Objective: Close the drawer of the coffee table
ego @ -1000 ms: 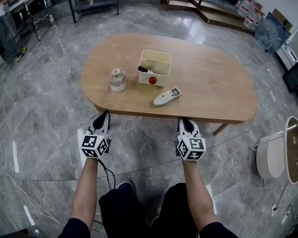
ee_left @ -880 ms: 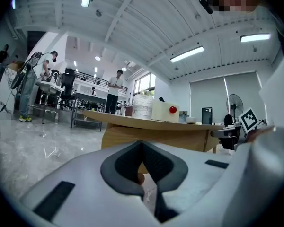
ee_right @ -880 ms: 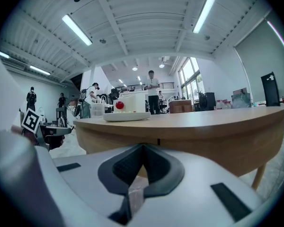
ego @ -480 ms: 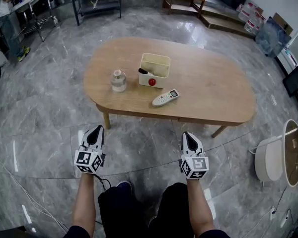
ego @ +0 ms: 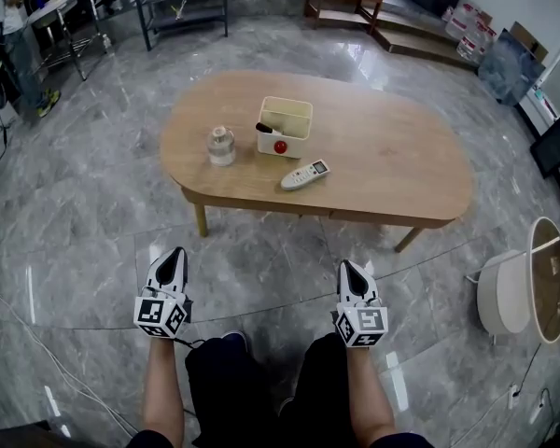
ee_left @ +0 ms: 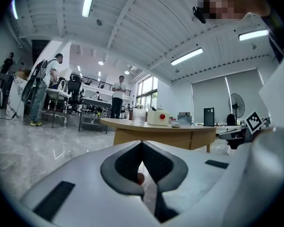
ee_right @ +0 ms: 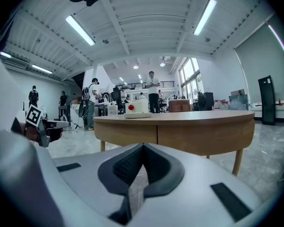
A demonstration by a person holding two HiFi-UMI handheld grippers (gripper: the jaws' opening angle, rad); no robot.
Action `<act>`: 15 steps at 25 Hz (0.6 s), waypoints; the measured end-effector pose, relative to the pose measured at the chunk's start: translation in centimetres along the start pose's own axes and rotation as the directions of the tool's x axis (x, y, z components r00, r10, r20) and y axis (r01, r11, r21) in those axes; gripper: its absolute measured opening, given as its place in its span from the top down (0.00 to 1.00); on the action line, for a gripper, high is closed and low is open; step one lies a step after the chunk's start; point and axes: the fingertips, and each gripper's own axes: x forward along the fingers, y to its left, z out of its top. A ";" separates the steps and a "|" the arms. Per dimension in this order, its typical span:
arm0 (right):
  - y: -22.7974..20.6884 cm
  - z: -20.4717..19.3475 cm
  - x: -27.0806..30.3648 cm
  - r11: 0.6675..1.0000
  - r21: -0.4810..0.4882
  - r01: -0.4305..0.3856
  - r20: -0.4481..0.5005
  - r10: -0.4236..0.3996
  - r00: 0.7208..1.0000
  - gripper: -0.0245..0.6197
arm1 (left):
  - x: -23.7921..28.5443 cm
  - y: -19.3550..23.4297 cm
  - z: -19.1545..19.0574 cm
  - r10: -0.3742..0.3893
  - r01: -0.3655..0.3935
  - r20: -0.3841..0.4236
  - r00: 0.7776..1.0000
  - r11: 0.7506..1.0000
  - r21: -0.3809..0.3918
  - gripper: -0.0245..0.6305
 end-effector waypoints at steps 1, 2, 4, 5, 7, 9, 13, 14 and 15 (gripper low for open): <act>0.1 0.0 -0.1 1.000 0.000 0.001 0.002 -0.001 1.000 0.92 | -0.3 0.0 -0.1 0.003 -0.003 0.000 1.000 1.000 -0.001 0.93; 0.1 0.1 -0.1 1.000 -0.001 0.001 0.004 -0.001 1.000 0.92 | -0.5 0.1 -0.2 0.006 -0.006 -0.001 1.000 1.000 -0.005 0.93; 0.2 0.0 -0.4 1.000 -0.003 -0.003 0.003 0.003 1.000 0.92 | -1.0 0.0 -0.5 0.013 -0.013 -0.004 1.000 1.000 -0.015 0.93; 0.1 0.0 -0.6 1.000 -0.004 -0.004 0.002 0.004 1.000 0.92 | -1.2 -0.1 -0.6 0.014 -0.014 -0.004 1.000 1.000 -0.017 0.93; -0.1 -0.2 -0.9 1.000 -0.004 -0.002 -0.002 0.002 1.000 0.92 | -1.4 -0.5 -0.7 0.012 -0.012 -0.004 1.000 1.000 -0.017 0.93; -0.1 -0.4 -1.2 1.000 -0.006 -0.002 -0.004 0.002 1.000 0.92 | -1.7 -0.7 -0.7 0.008 -0.008 -0.005 1.000 1.000 -0.015 0.93; 0.2 -0.6 -1.5 1.000 -0.009 -0.010 -0.006 0.010 1.000 0.92 | -2.0 -0.9 -0.5 0.003 -0.003 0.000 1.000 1.000 -0.011 0.93; 0.2 -0.5 -1.6 1.000 -0.013 -0.009 -0.007 0.009 1.000 0.92 | -2.1 -1.0 -0.4 0.001 -0.001 0.001 1.000 1.000 -0.008 0.93; 0.3 -0.5 -1.7 1.000 -0.027 -0.006 -0.009 0.006 1.000 0.92 | -2.2 -1.1 -0.3 -0.002 0.002 0.001 1.000 1.000 -0.007 0.93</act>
